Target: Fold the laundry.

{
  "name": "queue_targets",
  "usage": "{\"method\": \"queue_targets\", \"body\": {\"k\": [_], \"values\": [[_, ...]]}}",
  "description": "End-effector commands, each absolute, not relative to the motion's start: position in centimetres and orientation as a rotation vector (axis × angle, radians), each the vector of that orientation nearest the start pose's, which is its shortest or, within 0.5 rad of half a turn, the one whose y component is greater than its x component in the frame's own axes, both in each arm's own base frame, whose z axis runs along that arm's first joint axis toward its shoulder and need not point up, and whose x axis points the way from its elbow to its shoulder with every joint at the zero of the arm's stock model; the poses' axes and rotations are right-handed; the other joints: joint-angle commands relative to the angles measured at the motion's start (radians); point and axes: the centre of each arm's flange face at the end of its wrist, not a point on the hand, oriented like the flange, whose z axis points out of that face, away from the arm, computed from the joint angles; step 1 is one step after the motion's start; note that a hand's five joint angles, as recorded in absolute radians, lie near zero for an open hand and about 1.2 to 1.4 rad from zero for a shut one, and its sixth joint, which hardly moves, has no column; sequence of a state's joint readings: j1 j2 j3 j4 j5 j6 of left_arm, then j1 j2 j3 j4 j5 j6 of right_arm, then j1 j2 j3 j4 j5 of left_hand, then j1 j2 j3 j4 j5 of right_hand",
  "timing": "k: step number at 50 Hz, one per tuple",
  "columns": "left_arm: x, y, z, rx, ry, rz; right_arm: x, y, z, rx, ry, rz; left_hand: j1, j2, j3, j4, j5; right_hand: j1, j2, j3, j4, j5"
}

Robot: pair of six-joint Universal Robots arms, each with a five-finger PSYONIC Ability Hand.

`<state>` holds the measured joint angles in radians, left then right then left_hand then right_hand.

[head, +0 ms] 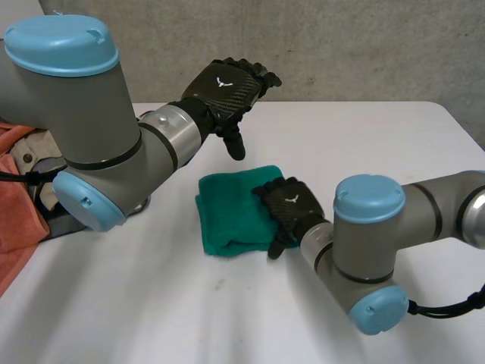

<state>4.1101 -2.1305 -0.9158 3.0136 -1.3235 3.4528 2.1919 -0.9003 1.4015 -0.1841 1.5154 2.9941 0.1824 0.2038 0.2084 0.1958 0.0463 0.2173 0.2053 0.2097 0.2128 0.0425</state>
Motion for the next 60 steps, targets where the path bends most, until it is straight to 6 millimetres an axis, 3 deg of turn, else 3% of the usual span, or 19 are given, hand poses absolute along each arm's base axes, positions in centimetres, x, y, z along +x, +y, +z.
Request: {"method": "queue_targets", "body": {"k": [1,7,28,37,39,40,41,43,52,60], "values": [[-37.6,-25.9,29.3,1.416,2.181,-2.424,32.1,-26.5,14.4,-0.443,2.205,-1.498,-0.008,-0.029,-0.034,-0.021,-0.046,-0.043,-0.031,-0.035,-0.038,-0.043],[-37.6,-25.9,29.4,1.414,2.184,-2.43,31.8,-27.0,13.5,-0.379,2.229,-1.464,-0.008,-0.029,-0.034,-0.021,-0.046,-0.043,-0.031,-0.035,-0.038,-0.043],[-37.7,-25.8,29.0,1.419,2.198,-2.416,32.9,-26.8,11.1,-0.417,2.227,-1.43,-0.008,-0.029,-0.034,-0.021,-0.046,-0.043,-0.031,-0.035,-0.038,-0.043],[-37.5,-26.1,28.7,1.415,2.213,-2.401,33.5,-28.1,9.9,-0.46,2.224,-1.473,-0.008,-0.029,-0.034,-0.021,-0.046,-0.043,-0.031,-0.035,-0.038,-0.043],[-37.5,-26.1,28.6,1.414,2.215,-2.398,33.7,-28.2,9.8,-0.471,2.224,-1.476,-0.008,-0.029,-0.034,-0.021,-0.046,0.12,0.132,0.128,0.125,0.121],[-37.5,-26.1,28.6,1.414,2.215,-2.398,33.7,-28.4,9.8,-0.469,2.222,-1.48,-0.008,-0.029,-0.034,-0.021,-0.046,0.406,0.418,0.414,0.411,0.407],[-37.5,-26.1,28.6,1.414,2.215,-2.398,33.6,-28.5,9.9,-0.465,2.222,-1.494,-0.008,-0.029,-0.034,-0.021,-0.046,1.171,1.183,1.179,1.176,1.172],[-37.5,-26.1,28.5,1.414,2.217,-2.396,33.3,-28.9,10.1,-0.432,2.221,-1.531,-0.008,-0.029,-0.034,-0.021,-0.046,1.179,1.191,1.187,1.183,1.179],[-37.6,-26.2,28.5,1.417,2.217,-2.4,31.5,-34.4,13.0,-0.281,2.087,-1.797,-0.008,-0.029,-0.034,-0.021,-0.046,1.179,1.191,1.187,1.183,1.179],[-38.9,-24.3,29.9,1.516,2.163,-2.476,26.5,-42.1,14.5,-0.14,2.059,-1.994,-0.008,-0.029,-0.034,-0.021,-0.046,1.179,1.191,1.187,1.183,1.179]]}}
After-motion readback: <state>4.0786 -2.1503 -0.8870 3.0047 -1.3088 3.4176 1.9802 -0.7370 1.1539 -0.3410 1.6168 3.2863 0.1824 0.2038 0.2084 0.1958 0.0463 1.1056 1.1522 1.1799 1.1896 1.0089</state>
